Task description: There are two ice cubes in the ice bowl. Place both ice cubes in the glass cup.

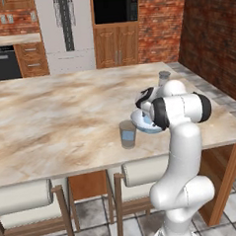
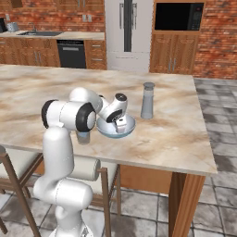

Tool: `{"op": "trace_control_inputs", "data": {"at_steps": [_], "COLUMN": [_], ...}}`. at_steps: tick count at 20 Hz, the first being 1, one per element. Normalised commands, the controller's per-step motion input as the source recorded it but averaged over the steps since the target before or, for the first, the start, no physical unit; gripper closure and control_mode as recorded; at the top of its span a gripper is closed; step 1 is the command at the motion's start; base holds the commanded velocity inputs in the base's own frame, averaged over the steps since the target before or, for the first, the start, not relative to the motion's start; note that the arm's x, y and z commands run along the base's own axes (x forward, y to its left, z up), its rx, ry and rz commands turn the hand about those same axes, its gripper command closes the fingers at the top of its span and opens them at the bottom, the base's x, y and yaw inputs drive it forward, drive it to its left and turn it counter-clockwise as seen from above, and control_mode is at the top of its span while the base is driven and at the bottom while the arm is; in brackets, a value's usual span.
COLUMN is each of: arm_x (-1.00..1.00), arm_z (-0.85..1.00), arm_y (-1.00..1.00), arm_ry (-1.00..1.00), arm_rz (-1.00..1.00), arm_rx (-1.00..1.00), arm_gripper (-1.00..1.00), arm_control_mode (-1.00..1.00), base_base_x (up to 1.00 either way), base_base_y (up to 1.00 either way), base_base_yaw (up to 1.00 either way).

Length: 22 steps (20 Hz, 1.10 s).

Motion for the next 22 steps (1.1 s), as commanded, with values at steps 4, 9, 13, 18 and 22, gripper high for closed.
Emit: {"op": "trace_control_inputs", "data": {"at_steps": [4,9,13,18,22], "arm_x": [0.00,0.00,0.00,-0.06,-0.46], "arm_z": [0.00,-0.05,-0.04,0.42,0.99], "arm_y": [0.00,0.00,0.00,0.00,0.02], "arm_ry": [0.00,0.00,0.00,0.00,-0.03], "arm_rz": [0.00,0.00,0.00,0.00,0.00], "arm_rx": [0.00,0.00,0.00,0.00,0.00], "arm_gripper": [-1.00,-1.00,1.00,1.00,1.00], "arm_control_mode": [-1.00,-1.00,-1.00,-1.00,-1.00], "base_base_x": [0.00,0.00,0.00,0.00,0.00], "base_base_y": [0.00,0.00,0.00,0.00,0.00], "base_base_yaw": [0.00,0.00,0.00,0.00,0.00]}}
